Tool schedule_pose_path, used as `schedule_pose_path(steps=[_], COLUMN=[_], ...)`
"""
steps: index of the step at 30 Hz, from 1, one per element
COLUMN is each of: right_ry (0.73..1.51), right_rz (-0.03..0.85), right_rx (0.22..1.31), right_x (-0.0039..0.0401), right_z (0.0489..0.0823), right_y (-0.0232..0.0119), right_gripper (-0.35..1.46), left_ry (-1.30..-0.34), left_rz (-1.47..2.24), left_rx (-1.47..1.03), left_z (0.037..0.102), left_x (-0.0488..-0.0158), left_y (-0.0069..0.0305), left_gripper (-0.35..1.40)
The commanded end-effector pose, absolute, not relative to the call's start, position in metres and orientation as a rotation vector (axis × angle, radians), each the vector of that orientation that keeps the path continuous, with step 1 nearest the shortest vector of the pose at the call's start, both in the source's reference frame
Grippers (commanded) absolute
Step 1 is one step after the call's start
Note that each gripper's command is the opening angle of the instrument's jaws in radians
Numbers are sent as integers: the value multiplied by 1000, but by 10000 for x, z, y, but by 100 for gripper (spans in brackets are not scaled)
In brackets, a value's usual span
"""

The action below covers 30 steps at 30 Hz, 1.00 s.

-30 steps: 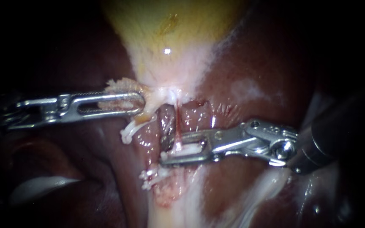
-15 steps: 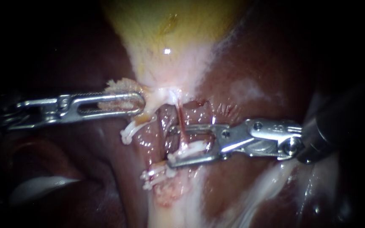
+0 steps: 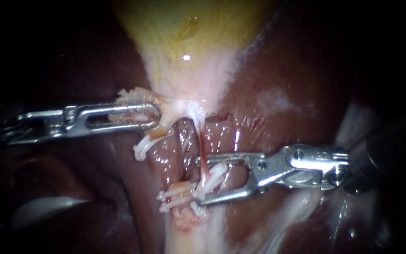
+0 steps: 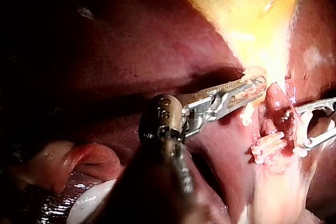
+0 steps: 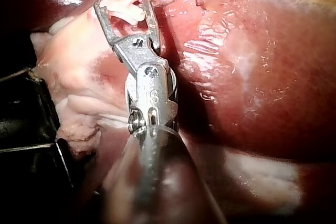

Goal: Going back second clip right tube

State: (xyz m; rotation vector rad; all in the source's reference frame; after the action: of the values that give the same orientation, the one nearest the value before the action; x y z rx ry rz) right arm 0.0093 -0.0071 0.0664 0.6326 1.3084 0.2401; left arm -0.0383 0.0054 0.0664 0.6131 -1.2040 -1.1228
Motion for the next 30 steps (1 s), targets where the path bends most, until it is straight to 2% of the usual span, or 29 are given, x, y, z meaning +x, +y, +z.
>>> schedule_pose_path(steps=[1,7,14,19,25,30], right_ry=[1309,1302,1278,1275,1276,1285], right_rz=[240,247,289,284,282,267], right_rx=[632,594,539,528,538,549], right_x=[93,92,92,81,65,81], right_z=[665,674,708,731,724,719], right_y=[-71,-63,-47,-47,-43,-51], right_gripper=[50,50,50,50,50,50], left_ry=[-1204,-1204,-1204,-1208,-1208,-1208], left_rz=[-1122,-1123,-1123,-1123,-1123,-1124], left_rx=[613,613,611,611,611,611], left_z=[664,665,665,665,665,665], left_x=[-383,-383,-385,-384,-384,-386], left_y=[54,54,53,53,53,53], left_gripper=[-35,-35,-35,-35,-35,-35])
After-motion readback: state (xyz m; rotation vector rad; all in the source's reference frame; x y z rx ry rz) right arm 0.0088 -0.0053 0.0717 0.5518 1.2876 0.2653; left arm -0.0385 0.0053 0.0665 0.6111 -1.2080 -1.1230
